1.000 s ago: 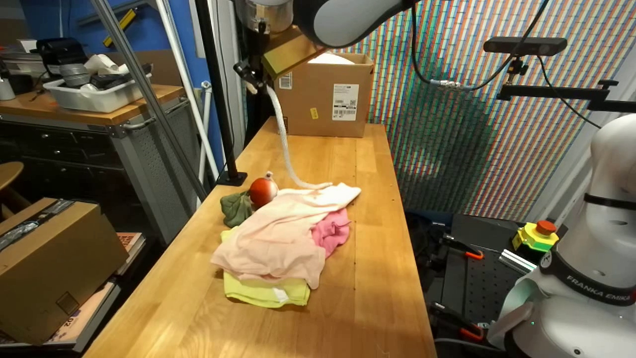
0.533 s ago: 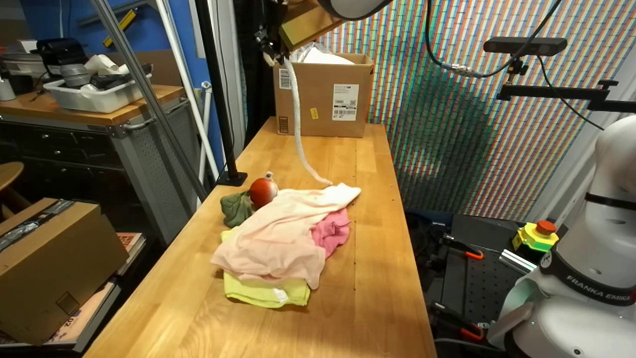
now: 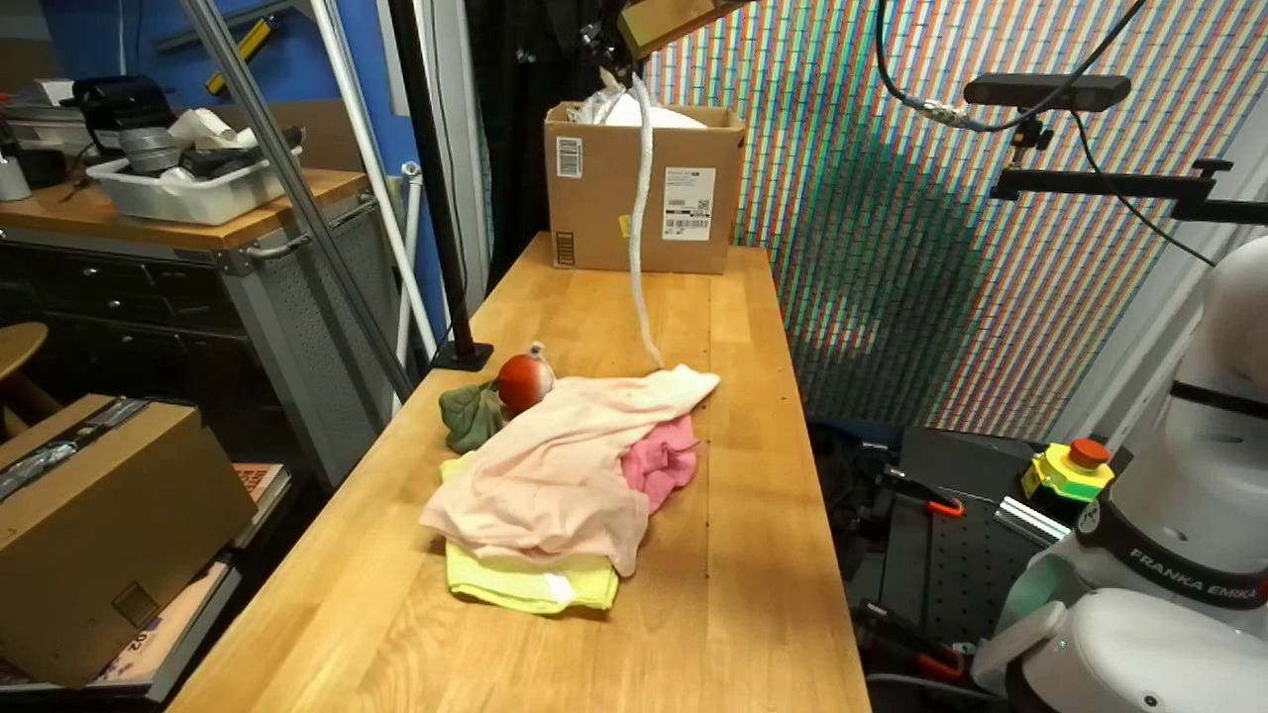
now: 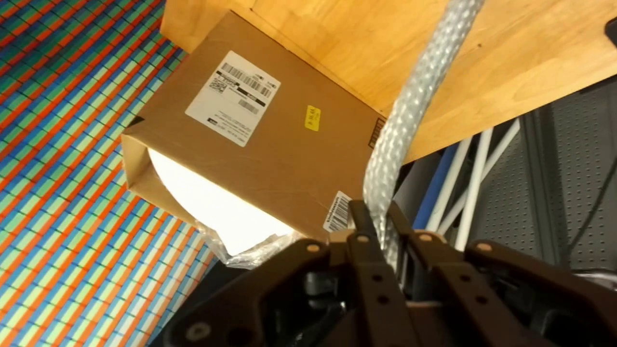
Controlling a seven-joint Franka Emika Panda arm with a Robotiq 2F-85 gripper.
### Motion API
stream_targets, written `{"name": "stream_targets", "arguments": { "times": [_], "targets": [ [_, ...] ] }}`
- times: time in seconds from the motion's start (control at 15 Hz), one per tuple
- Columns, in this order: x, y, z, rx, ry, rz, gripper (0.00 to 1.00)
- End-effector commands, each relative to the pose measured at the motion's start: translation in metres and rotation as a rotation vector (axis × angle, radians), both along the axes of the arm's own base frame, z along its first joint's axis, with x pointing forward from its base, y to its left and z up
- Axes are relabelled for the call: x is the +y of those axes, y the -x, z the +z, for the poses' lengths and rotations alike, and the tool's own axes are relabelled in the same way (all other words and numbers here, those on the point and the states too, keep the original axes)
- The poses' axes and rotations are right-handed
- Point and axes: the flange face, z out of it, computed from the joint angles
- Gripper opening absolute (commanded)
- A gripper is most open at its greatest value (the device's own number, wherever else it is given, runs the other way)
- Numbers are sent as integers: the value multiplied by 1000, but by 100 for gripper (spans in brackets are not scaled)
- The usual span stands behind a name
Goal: Move the white rope and radish to the right, move the peach shirt forwards, move the yellow towel and pink shirt to the left
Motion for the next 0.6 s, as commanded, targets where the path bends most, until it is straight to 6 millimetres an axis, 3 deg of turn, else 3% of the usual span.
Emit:
{"name": "stream_targets", "arguments": {
  "times": [0.0, 0.33, 0.53],
  "targets": [
    [-49, 9, 23, 6, 12, -35, 3],
    [-115, 13, 28, 81, -53, -35, 3],
    [-141, 16, 29, 142, -151, 10, 3]
  ]
}}
